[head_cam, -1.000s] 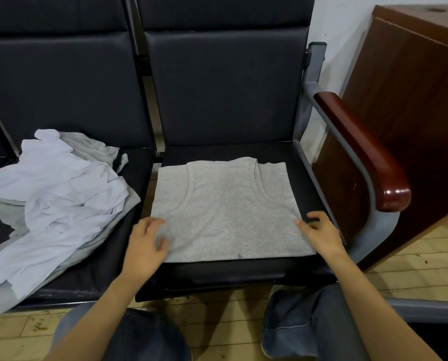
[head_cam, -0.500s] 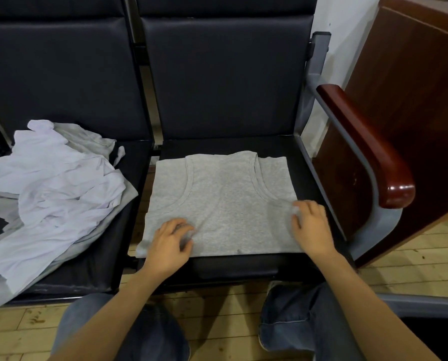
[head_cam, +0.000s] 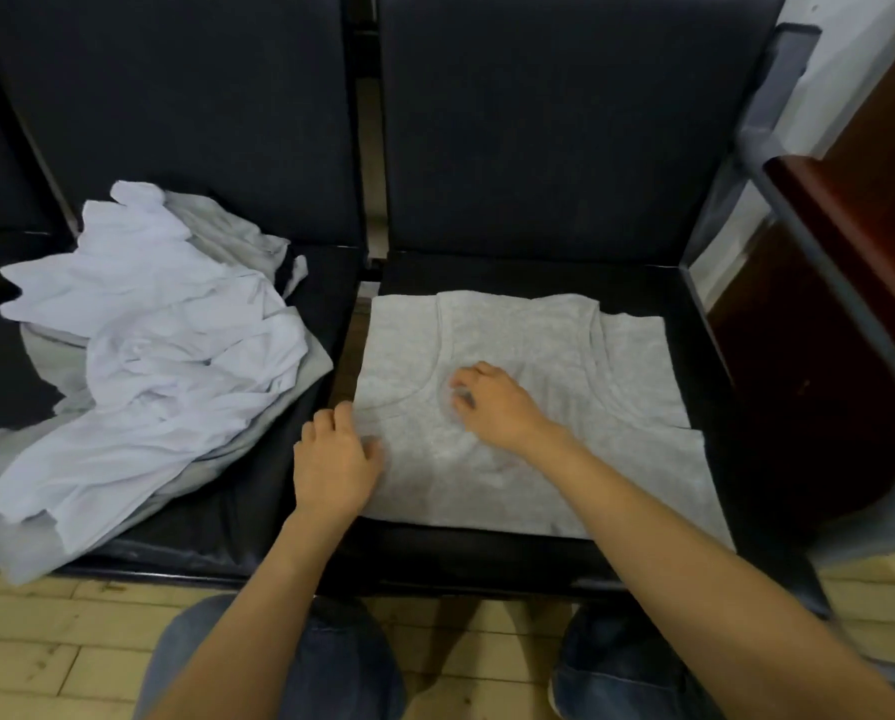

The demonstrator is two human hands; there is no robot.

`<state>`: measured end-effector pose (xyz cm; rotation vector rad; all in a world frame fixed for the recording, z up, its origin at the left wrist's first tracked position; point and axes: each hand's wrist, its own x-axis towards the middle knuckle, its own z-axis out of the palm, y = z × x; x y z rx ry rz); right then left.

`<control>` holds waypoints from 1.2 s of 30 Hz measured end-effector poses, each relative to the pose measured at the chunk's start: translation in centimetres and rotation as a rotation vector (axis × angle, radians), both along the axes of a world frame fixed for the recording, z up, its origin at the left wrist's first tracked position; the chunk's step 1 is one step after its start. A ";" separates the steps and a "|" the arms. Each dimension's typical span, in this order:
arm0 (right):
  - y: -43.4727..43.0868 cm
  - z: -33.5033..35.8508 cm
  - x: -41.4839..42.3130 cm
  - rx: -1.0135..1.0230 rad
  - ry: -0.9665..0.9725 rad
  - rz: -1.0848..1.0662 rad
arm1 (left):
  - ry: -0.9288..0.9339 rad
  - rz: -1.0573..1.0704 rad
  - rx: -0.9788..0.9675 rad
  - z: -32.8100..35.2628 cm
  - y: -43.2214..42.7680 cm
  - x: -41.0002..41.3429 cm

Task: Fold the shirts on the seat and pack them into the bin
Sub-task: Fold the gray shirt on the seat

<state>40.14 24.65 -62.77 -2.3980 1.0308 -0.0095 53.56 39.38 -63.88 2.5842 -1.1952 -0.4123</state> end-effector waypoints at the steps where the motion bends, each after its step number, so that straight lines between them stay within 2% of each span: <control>1: -0.5 0.0 2.5 0.012 -0.024 0.002 | 0.033 0.024 0.033 0.1 0.0 0.1; 3: -1.4 0.1 7.1 0.012 -0.080 -0.014 | 0.097 0.074 0.056 0.2 -0.1 0.1; 5: -2.5 -0.2 10.9 -0.020 -0.073 -0.063 | 0.080 0.086 0.101 0.1 -0.3 0.2; 10: -4.5 -1.3 16.1 -0.141 0.088 -0.204 | 0.157 0.113 0.219 -0.4 -0.6 1.2; 13: -4.5 -1.8 17.6 -0.202 0.148 -0.211 | 0.203 0.120 0.157 0.1 -0.4 1.7; 17: -5.1 -2.6 18.4 -0.288 0.107 -0.208 | 0.328 0.145 0.035 0.6 0.0 2.1; 20: -6.0 -1.9 18.0 -0.194 -0.003 -0.224 | 0.410 0.134 -0.072 1.2 0.0 2.1; 23: -7.8 0.2 16.0 0.068 -0.221 -0.406 | 0.453 0.050 -0.269 1.8 -0.2 0.9; 26: -10.4 2.1 12.2 0.183 -0.342 -0.533 | 0.468 -0.077 -0.390 1.9 -0.8 -1.6; 32: -12.2 1.6 5.2 0.230 -0.235 -0.629 | 0.382 -0.370 -0.337 0.8 -2.2 -6.8; 36: -12.5 0.1 3.7 0.223 -0.283 -0.687 | 0.237 -0.444 -0.261 0.5 -2.9 -8.5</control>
